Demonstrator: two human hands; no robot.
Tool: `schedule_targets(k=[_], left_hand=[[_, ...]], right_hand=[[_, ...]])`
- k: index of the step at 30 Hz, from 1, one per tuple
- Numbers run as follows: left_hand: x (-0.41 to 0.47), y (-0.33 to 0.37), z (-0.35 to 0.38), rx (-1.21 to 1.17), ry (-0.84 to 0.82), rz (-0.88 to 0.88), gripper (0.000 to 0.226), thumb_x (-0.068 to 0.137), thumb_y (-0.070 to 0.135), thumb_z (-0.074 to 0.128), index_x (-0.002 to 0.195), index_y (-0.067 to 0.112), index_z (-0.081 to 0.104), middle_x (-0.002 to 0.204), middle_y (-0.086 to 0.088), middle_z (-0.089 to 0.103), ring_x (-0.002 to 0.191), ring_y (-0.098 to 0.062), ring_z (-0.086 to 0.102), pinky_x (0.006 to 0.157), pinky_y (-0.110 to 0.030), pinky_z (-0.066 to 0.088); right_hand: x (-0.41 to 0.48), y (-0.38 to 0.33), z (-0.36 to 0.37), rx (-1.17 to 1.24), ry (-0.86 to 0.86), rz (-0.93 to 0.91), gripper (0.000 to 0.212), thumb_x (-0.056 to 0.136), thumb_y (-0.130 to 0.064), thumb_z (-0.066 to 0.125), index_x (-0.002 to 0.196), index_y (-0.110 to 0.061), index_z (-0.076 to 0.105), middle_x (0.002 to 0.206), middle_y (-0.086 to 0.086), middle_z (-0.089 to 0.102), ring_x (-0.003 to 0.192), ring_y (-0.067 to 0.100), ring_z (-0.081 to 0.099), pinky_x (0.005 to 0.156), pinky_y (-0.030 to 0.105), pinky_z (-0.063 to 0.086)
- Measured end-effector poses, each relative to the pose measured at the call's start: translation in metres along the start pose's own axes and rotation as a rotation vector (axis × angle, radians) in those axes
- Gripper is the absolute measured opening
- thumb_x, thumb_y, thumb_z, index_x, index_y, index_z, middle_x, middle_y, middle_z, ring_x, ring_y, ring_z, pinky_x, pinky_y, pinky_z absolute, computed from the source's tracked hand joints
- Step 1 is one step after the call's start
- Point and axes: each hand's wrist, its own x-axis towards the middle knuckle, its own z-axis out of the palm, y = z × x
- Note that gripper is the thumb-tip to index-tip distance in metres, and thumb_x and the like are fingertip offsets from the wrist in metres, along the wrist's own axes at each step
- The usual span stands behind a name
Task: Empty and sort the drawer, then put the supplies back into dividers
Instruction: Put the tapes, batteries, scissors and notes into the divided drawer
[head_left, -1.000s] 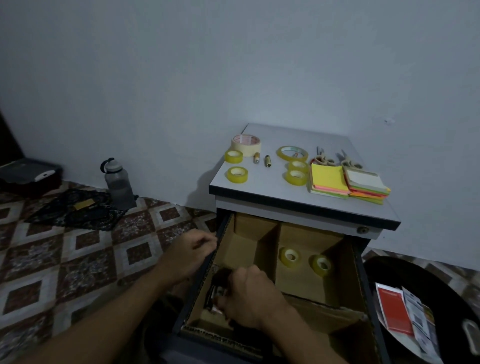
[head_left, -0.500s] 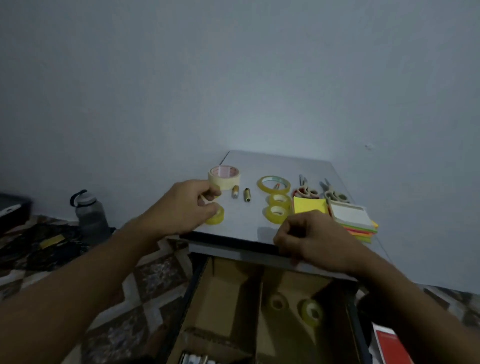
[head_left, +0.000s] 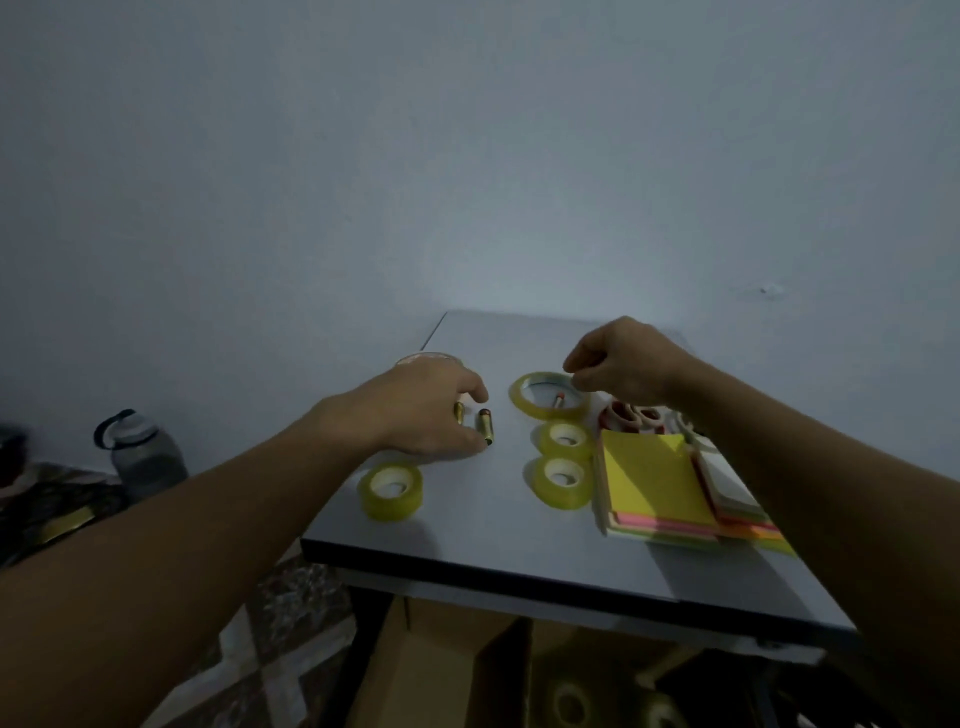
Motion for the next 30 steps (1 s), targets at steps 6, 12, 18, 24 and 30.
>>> schedule_targets(k=[6,12,18,24,30], left_hand=[[0.011,-0.005,0.011,-0.061,-0.03,-0.021,0.07,0.067,0.063,0.072,0.13,0.037,0.057,0.105,0.014,0.049,0.1,-0.011,0.053,0.08,-0.028,0.049],[0.021,-0.004,0.014,-0.128,-0.036,-0.013,0.061,0.067,0.056,0.079,0.122,0.037,0.063,0.091,0.023,0.045,0.092,-0.005,0.054,0.071,-0.021,0.042],[0.029,-0.003,0.013,-0.146,-0.027,0.005,0.047,0.07,0.047,0.082,0.114,0.036,0.07,0.087,0.025,0.045,0.079,0.002,0.048,0.062,-0.019,0.037],[0.033,0.001,0.011,-0.202,-0.059,-0.011,0.044,0.071,0.044,0.084,0.112,0.04,0.07,0.091,0.025,0.049,0.08,-0.002,0.051,0.063,-0.019,0.037],[0.035,0.005,0.008,-0.222,-0.096,0.004,0.04,0.074,0.042,0.084,0.111,0.036,0.071,0.08,0.025,0.058,0.072,0.003,0.056,0.055,-0.01,0.033]], right_hand=[[0.026,0.014,0.02,0.02,-0.092,0.047,0.024,0.078,-0.029,0.081,0.101,-0.022,0.077,0.096,-0.004,0.073,0.092,0.014,0.066,0.076,0.026,0.048],[0.031,0.01,0.025,-0.057,-0.133,0.001,0.024,0.081,-0.033,0.078,0.102,-0.023,0.077,0.099,-0.005,0.071,0.093,0.014,0.064,0.083,0.031,0.051],[0.033,0.008,0.021,-0.117,-0.169,-0.018,0.019,0.084,-0.031,0.075,0.1,-0.023,0.078,0.098,-0.004,0.072,0.092,0.015,0.065,0.085,0.033,0.053],[0.034,0.01,0.023,-0.122,-0.154,-0.033,0.016,0.086,-0.03,0.073,0.099,-0.022,0.078,0.095,-0.004,0.073,0.09,0.013,0.064,0.077,0.027,0.05],[0.038,0.012,0.024,-0.159,-0.186,-0.037,0.02,0.083,-0.03,0.075,0.101,-0.025,0.076,0.1,-0.006,0.071,0.092,0.014,0.063,0.079,0.029,0.049]])
